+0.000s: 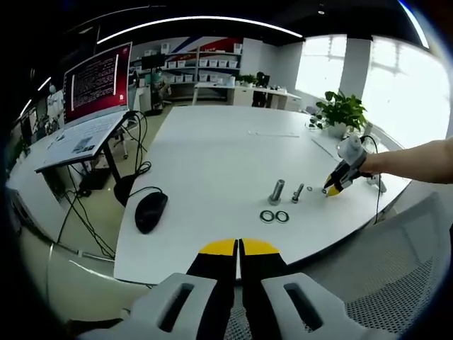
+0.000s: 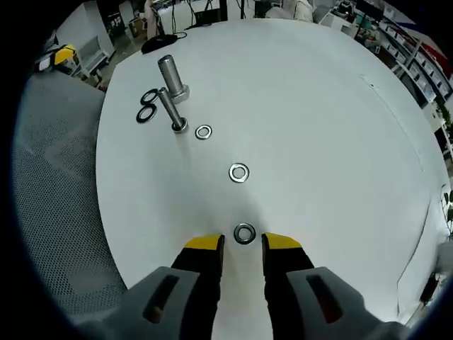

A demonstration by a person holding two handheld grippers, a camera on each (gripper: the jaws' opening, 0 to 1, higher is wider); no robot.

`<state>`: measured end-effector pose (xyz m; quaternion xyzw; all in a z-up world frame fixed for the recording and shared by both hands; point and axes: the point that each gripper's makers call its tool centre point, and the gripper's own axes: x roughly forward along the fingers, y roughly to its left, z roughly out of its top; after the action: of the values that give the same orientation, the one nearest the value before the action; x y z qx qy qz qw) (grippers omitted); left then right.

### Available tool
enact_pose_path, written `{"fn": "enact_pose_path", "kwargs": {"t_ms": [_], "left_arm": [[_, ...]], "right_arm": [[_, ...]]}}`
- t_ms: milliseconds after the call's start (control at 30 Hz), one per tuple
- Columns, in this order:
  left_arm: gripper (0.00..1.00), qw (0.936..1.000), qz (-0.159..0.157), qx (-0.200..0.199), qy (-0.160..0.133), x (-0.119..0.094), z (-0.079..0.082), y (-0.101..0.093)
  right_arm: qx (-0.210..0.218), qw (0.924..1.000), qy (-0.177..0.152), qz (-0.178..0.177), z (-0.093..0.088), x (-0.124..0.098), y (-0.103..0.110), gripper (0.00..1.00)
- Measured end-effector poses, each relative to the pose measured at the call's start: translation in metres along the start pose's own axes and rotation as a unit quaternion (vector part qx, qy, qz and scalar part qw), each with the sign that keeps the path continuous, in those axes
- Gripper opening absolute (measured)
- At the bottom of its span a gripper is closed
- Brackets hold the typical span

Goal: Place the washer onto the threaded stud by aligning its center hole with the stud, sliding it down to the base, and recovering from edge contact or off-axis alignment until the washer reaches the visible bottom stop.

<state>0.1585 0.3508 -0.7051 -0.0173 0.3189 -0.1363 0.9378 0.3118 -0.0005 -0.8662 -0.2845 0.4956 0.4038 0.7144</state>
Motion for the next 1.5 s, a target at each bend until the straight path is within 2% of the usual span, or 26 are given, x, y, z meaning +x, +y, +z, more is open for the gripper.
{"fn": "enact_pose_path", "kwargs": {"t_ms": [167, 567, 733, 1033, 1200, 1500], "left_arm": [[0.0, 1.0, 0.0, 0.0, 0.001, 0.0, 0.0, 0.0], [0.0, 1.0, -0.004, 0.004, 0.005, 0.001, -0.002, -0.001], [0.0, 0.9999, -0.007, 0.006, 0.005, 0.001, -0.002, -0.002], [0.0, 0.9999, -0.008, 0.006, 0.004, 0.001, -0.002, -0.003], [0.0, 0.9999, -0.008, 0.006, 0.004, 0.0, -0.002, -0.003], [0.0, 0.9999, -0.01, 0.006, 0.0, 0.0, -0.001, -0.004]], "right_arm": [[-0.007, 1.0, 0.0, -0.005, 0.003, 0.001, 0.004, 0.15], [-0.01, 0.9995, 0.008, -0.029, 0.001, -0.001, 0.003, 0.14], [-0.005, 0.9998, 0.002, -0.021, 0.006, -0.011, 0.009, 0.14], [-0.002, 0.9996, -0.023, -0.015, 0.027, -0.035, 0.018, 0.14], [-0.01, 0.9992, -0.038, -0.01, 0.045, -0.045, 0.028, 0.13], [-0.031, 0.9976, -0.062, 0.0, 0.076, -0.054, 0.046, 0.13]]}}
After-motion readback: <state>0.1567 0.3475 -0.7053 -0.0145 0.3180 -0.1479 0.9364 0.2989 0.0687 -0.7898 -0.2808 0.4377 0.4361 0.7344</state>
